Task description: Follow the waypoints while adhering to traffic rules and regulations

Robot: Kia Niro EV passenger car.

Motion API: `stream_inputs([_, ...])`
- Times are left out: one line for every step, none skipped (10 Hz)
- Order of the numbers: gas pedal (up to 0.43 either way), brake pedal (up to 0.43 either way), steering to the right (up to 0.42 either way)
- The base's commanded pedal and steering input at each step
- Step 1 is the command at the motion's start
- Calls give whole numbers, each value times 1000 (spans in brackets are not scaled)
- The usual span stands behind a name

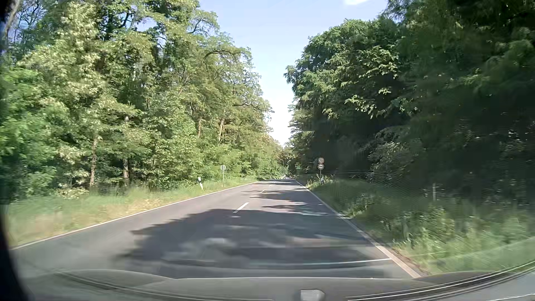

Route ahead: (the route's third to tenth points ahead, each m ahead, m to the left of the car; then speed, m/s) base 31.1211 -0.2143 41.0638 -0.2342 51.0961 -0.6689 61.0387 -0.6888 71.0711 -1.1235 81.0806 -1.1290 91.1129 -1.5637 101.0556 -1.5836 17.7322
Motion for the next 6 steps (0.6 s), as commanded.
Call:
stream_inputs([98,30,2])
stream_inputs([98,30,2])
stream_inputs([98,30,2])
stream_inputs([87,30,2])
stream_inputs([87,30,3])
stream_inputs([87,30,3])
